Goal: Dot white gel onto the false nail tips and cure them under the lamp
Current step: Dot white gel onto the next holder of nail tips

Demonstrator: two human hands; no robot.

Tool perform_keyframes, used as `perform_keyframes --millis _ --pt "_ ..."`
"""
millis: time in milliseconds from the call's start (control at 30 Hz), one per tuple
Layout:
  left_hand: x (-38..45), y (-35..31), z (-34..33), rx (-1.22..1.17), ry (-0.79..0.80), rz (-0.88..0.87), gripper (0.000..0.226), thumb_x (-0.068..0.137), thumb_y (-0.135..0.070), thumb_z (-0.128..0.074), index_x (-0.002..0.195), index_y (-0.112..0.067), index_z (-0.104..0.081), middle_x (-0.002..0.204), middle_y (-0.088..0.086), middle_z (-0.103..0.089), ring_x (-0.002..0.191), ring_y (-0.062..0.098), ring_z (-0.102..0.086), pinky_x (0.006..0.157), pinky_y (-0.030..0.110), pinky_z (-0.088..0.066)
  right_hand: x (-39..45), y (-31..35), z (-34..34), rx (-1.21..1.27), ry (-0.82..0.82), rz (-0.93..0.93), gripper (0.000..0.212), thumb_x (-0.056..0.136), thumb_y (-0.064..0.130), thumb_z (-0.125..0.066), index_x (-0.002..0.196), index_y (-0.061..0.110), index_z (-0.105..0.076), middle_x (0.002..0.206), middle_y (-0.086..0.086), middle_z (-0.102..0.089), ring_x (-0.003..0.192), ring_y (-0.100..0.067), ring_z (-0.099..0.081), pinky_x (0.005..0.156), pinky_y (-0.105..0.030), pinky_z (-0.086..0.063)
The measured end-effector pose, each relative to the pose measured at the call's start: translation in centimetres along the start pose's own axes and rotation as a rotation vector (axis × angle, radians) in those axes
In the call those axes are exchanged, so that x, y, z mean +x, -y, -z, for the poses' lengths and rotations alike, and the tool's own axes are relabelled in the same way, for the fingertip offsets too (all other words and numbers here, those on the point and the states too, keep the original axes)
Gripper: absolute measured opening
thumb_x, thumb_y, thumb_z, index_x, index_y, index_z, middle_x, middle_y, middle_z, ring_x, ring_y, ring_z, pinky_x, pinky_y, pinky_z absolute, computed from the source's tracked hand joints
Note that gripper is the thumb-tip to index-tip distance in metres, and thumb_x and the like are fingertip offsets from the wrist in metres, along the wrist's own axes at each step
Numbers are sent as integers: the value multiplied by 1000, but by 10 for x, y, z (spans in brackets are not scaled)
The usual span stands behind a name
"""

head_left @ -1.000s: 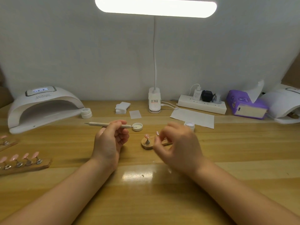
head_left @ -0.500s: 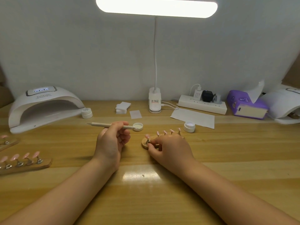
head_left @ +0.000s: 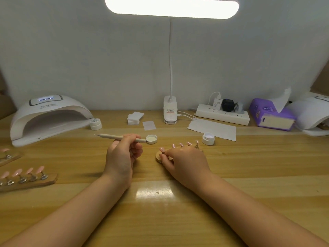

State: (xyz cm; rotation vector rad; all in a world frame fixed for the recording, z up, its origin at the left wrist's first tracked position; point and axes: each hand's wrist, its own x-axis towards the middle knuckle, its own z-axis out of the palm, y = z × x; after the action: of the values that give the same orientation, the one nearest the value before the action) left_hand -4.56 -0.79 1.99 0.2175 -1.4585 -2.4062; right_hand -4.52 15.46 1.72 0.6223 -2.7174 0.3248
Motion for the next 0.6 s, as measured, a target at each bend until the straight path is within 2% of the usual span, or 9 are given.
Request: perform_keyframes --millis 67,200,267,400,500,600 --pt "0 0 0 -5 1 2 14 91 -9 -53 83 -4 -62 65 3 -56 53 6 -54 51 18 -46 0 0 0 -3 -5 4 41 100 47 -31 113 31 -67 94 1 -71 93 -20 -64 73 -30 -49" --pt "0 0 0 -2 4 2 13 91 -9 -54 83 -3 -63 65 3 -57 54 6 -54 51 18 -47 0 -3 -1 24 -23 11 42 100 48 -32 110 31 -69 95 1 -72 94 -20 -65 83 -34 -50" --pt "-1 0 0 -1 11 -3 14 92 -8 -53 82 -3 -63 64 3 -57 53 6 -54 51 18 -47 0 -2 -1 38 -49 27 43 101 47 -31 103 29 -71 87 1 -71 87 -19 -65 85 -34 -49" --pt "-5 -1 -1 17 20 -47 16 92 -9 -54 78 -6 -63 65 2 -59 56 7 -55 52 18 -48 -3 -2 -1 196 -169 66 32 98 35 -47 88 21 -74 71 0 -67 70 -18 -61 76 -39 -50" --pt "-11 -6 -4 83 22 -143 17 92 -12 -56 77 -12 -62 66 0 -62 61 9 -56 58 21 -49 -5 -4 3 363 -240 46 22 94 26 -59 84 14 -74 69 -1 -68 65 -17 -59 69 -39 -48" --pt "-21 -15 -11 187 57 -282 17 95 -15 -54 80 -16 -62 68 -5 -64 64 7 -58 63 21 -51 -7 -7 11 496 -275 31 18 92 24 -63 85 12 -74 73 3 -69 63 -13 -60 65 -39 -50"
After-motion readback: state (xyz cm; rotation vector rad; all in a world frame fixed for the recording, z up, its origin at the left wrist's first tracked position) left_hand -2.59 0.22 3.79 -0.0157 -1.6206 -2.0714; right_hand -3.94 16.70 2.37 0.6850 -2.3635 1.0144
